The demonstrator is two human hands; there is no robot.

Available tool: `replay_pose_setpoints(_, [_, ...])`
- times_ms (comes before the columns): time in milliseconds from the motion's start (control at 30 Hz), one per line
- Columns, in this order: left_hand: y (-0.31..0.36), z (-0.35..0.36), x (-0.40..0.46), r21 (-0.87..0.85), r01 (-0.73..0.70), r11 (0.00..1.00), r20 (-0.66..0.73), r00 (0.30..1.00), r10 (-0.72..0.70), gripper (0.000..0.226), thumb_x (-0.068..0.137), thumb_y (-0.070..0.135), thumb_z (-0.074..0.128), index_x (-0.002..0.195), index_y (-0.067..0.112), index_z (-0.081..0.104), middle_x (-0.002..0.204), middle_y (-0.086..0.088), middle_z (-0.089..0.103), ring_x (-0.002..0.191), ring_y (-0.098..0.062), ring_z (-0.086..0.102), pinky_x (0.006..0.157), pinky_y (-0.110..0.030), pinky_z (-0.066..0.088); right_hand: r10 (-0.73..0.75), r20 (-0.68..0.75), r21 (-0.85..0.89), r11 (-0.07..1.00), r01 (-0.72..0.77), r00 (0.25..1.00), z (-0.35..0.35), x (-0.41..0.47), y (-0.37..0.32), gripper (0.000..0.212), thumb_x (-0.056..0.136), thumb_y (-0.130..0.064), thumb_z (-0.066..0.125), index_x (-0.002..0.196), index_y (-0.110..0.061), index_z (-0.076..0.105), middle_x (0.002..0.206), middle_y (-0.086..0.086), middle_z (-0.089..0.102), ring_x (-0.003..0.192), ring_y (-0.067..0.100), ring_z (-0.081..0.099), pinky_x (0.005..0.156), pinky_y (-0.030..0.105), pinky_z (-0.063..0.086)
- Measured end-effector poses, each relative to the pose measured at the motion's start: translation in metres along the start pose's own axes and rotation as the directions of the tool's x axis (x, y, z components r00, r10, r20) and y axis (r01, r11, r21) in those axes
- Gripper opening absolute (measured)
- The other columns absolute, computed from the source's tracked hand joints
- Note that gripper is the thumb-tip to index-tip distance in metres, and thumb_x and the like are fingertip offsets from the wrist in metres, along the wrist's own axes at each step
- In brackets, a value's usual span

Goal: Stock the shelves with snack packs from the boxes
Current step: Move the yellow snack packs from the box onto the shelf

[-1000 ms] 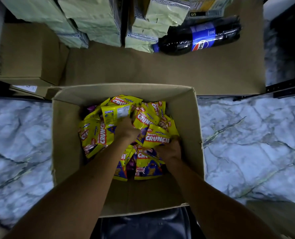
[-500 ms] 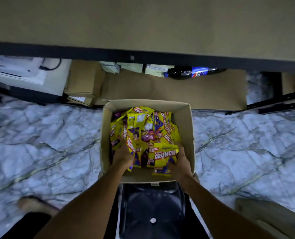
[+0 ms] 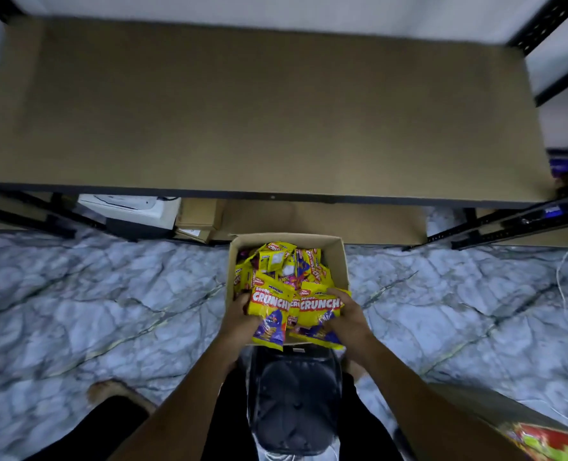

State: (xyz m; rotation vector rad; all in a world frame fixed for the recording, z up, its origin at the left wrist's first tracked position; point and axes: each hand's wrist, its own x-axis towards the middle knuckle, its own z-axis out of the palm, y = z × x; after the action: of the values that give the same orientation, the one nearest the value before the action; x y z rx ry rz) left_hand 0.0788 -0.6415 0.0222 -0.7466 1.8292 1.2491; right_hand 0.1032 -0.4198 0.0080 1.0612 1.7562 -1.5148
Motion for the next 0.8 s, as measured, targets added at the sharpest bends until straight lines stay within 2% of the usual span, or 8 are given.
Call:
replay_pose_setpoints(100, [0.017,-0.018,-0.038,-0.065,-0.068,0.996,0.046,0.996,0.071,0.063,0.075,-0.013,0.056,0.129,0.021,0.05,0.116,-0.009,0.066,0.099,-0.022,0.067,0.083,-0.048,0.057,-0.082,0.014,-0.061,0.995,0.083,0.997,-0.015,-0.048,-0.04,0.075,0.07,0.027,0.061,0.12,-0.029,0.059,0.109,0.008,0.065,0.078,0.025,0.066,0.062,0.039,0.058])
replay_pose_setpoints(167, [0.038,-0.032,-0.068,-0.075,-0.149,0.986,0.082,0.984,0.155,0.082,0.074,-0.017,0.06,0.137,0.029,0.036,0.123,-0.004,0.06,0.106,-0.02,0.062,0.08,-0.042,0.058,-0.15,0.016,-0.106,0.983,0.15,0.989,-0.027,-0.082,-0.067,0.072,0.072,0.027,0.058,0.127,-0.02,0.057,0.11,0.009,0.065,0.076,0.011,0.062,0.06,0.033,0.056])
replay_pose_setpoints(233, [0.057,-0.047,-0.096,-0.087,-0.222,0.971,0.145,0.962,0.232,0.097,0.073,-0.021,0.06,0.142,0.038,0.027,0.126,0.003,0.054,0.108,-0.019,0.06,0.074,-0.034,0.057,-0.203,0.02,-0.159,0.966,0.204,0.979,-0.037,-0.115,-0.093,0.071,0.075,0.023,0.061,0.132,-0.019,0.054,0.106,0.006,0.066,0.076,0.012,0.062,0.065,0.039,0.055])
replay_pose_setpoints(333, [0.085,-0.064,-0.13,-0.107,-0.22,0.97,0.215,0.947,0.238,0.091,0.074,-0.023,0.056,0.13,0.048,0.043,0.125,-0.002,0.059,0.107,-0.022,0.062,0.069,-0.032,0.055,-0.255,-0.001,-0.163,0.954,0.252,0.967,-0.049,-0.16,-0.128,0.07,0.08,0.017,0.063,0.134,-0.025,0.049,0.096,-0.01,0.059,0.073,0.016,0.063,0.067,0.04,0.055])
replay_pose_setpoints(400, [0.102,-0.072,-0.154,-0.097,-0.238,0.966,0.243,0.936,0.255,0.082,0.077,-0.021,0.056,0.127,0.045,0.052,0.126,-0.006,0.061,0.106,-0.018,0.064,0.071,-0.029,0.055,-0.289,-0.006,-0.152,0.946,0.285,0.957,-0.055,-0.193,-0.143,0.073,0.081,0.014,0.064,0.139,-0.026,0.044,0.104,-0.008,0.057,0.083,0.019,0.066,0.071,0.041,0.056])
replay_pose_setpoints(500, [0.129,-0.075,-0.192,-0.076,-0.342,0.937,0.247,0.904,0.35,0.081,0.078,-0.019,0.06,0.135,0.038,0.048,0.126,-0.005,0.062,0.099,-0.011,0.065,0.072,-0.025,0.054,-0.371,-0.037,-0.091,0.926,0.367,0.928,-0.069,-0.237,-0.157,0.081,0.081,0.016,0.063,0.146,-0.025,0.036,0.117,0.001,0.058,0.094,0.019,0.065,0.076,0.041,0.057])
replay_pose_setpoints(633, [0.186,-0.07,-0.238,-0.178,-0.528,0.831,0.348,0.756,0.555,0.083,0.079,-0.021,0.06,0.139,0.033,0.04,0.124,-0.004,0.062,0.095,-0.008,0.066,0.076,-0.027,0.054,-0.524,-0.181,-0.066,0.85,0.522,0.832,-0.101,-0.281,-0.193,0.085,0.079,0.019,0.061,0.149,-0.022,0.032,0.114,0.011,0.067,0.08,0.016,0.061,0.076,0.043,0.055])
replay_pose_setpoints(800, [0.276,-0.081,-0.305,-0.209,-0.746,0.632,0.332,0.553,0.764,0.083,0.073,-0.008,0.07,0.142,0.028,0.04,0.115,0.001,0.066,0.097,-0.014,0.066,0.086,-0.038,0.056,-0.706,-0.334,-0.029,0.67,0.742,0.624,-0.138,-0.336,-0.267,0.073,0.081,0.018,0.057,0.139,-0.024,0.041,0.098,-0.004,0.063,0.069,0.001,0.059,0.061,0.017,0.051])
